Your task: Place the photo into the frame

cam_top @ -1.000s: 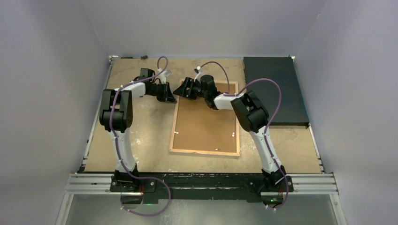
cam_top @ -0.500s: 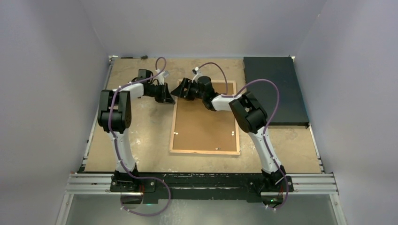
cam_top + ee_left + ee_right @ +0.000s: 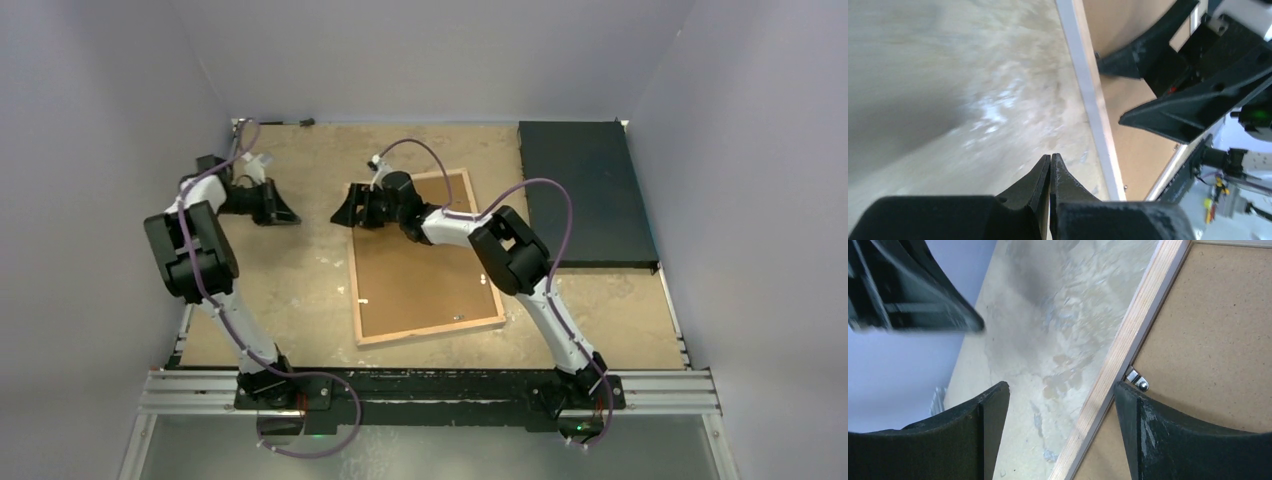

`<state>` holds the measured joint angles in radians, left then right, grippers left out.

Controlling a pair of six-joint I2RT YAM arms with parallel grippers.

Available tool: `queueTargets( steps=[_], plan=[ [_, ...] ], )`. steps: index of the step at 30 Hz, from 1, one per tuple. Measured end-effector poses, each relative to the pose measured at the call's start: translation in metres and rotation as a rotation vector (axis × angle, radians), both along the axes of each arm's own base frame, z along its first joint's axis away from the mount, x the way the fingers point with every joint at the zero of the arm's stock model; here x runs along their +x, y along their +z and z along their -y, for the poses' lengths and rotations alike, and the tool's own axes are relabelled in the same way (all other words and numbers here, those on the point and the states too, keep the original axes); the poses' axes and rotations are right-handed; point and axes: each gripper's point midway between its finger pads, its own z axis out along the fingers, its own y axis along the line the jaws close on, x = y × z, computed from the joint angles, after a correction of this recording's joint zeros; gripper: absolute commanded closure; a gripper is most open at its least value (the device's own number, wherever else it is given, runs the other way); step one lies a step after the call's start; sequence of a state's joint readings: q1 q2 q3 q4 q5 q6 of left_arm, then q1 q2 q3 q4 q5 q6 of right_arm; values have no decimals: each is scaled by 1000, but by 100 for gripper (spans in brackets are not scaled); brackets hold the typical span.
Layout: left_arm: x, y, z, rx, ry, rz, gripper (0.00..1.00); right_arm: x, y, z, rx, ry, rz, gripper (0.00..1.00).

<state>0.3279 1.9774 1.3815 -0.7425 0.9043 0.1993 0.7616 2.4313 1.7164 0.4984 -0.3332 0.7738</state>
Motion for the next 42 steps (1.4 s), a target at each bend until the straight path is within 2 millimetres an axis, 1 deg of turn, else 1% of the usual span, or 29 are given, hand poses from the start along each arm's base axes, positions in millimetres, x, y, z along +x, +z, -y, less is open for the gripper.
queueTargets(
  steps=[2,5,7,8,9,11,12,14,16,17,18,19,20,21,22,24,25,27,29,32,34,37,38,42],
  plan=[
    [0,13,-32,17,42,29,100,-14,0,-8,-20,32,11,21],
    [-4,29,-69,46,86,67,100,-35,-1,-16,-73,85,28,22],
    [-8,35,-81,62,96,81,100,-50,-1,-18,-123,118,40,22],
    [-11,38,-84,72,94,88,100,-58,1,-16,-150,128,49,22],
    [-12,40,-84,79,91,94,100,-71,3,-11,-181,146,47,21],
    [-11,45,-82,101,77,112,99,-91,14,6,-222,153,46,18],
    [-9,46,-79,114,66,123,97,-106,23,17,-240,157,41,16],
    [-1,48,-69,143,38,145,94,-131,49,46,-252,151,41,14],
    [14,50,-49,172,-8,182,84,-152,80,77,-230,131,52,12],
    [22,50,-35,181,-36,202,78,-161,93,94,-215,118,55,10],
    [29,53,-20,186,-67,221,73,-172,103,110,-201,108,49,7],
    [37,55,-7,187,-90,238,69,-182,107,123,-194,101,39,4],
    [48,59,9,187,-120,261,66,-195,107,141,-183,89,21,2],
    [62,62,24,188,-148,289,63,-206,103,154,-185,84,-5,1],
    [76,65,38,189,-173,321,61,-219,95,169,-191,78,-38,1],
    [103,66,62,187,-205,372,58,-245,71,194,-220,75,-121,1],
    [113,63,72,184,-213,383,58,-261,56,209,-239,72,-176,1],
    [129,54,85,181,-218,389,57,-284,36,231,-262,65,-261,1],
    [142,40,93,175,-217,378,57,-302,23,246,-263,54,-333,1],
    [151,13,100,171,-215,338,58,-317,12,257,-255,39,-405,1],
    [151,-7,101,175,-215,303,59,-321,7,259,-259,36,-439,1],
    [148,-31,102,175,-215,253,64,-323,0,259,-272,35,-474,1],
    [148,-37,102,174,-214,240,66,-322,-3,259,-278,31,-483,1],
    [148,-37,103,158,-209,234,77,-315,-16,261,-307,0,-515,1]
  ],
)
